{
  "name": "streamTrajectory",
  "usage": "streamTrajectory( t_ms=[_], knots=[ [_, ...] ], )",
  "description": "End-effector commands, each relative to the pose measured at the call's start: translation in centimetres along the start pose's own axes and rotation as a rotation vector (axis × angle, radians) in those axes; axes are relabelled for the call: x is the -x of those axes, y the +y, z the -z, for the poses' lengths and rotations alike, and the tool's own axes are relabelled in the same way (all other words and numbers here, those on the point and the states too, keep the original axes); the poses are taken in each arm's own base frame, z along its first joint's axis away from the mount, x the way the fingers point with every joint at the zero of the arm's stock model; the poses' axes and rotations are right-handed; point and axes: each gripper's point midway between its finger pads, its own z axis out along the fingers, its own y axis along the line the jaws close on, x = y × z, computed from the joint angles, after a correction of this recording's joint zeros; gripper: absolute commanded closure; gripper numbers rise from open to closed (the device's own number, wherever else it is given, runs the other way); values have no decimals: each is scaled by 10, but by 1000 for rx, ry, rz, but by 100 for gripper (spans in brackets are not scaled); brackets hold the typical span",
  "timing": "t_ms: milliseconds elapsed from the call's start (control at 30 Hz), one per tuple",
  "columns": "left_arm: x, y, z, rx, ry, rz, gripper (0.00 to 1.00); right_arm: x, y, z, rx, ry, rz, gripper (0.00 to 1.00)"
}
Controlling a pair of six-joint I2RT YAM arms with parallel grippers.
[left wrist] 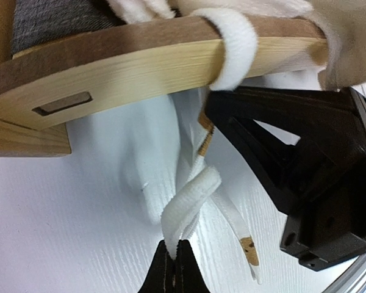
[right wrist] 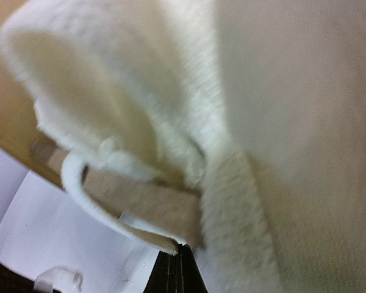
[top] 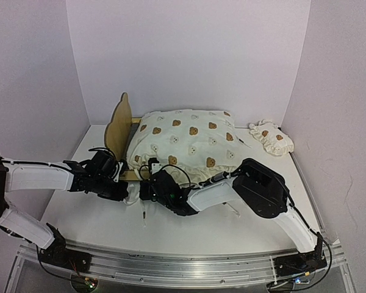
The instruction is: Set up the pet bed
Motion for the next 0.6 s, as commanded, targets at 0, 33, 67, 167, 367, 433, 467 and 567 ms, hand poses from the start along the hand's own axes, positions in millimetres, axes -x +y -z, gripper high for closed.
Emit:
streamTrajectory(
  t_ms=[0, 33, 67, 167, 367, 433, 467, 567],
  knots=[
    [14, 17, -3, -2, -38, 76, 100, 32, 47, 19, 198, -15, 64, 100],
    [15, 18, -4, -7, -40, 75, 100, 33, 54, 26, 238, 0, 75, 100],
    [16, 19, -4, -7, -43, 73, 100, 31, 58, 31, 263, 15, 80, 100],
    [22, 17, -6, -21, -72, 41, 100, 28, 71, 43, 341, 60, 82, 100],
    [33, 4, -12, -92, -99, -24, 100, 20, 89, 52, 451, 119, 86, 100],
    [33, 2, -14, -110, -88, -33, 100, 18, 93, 55, 476, 135, 80, 100],
    [33, -1, -14, -133, -84, -40, 100, 17, 93, 56, 483, 143, 73, 100],
    [37, -17, -13, -243, -90, -91, 100, 14, 93, 58, 489, 162, 52, 100]
  ],
)
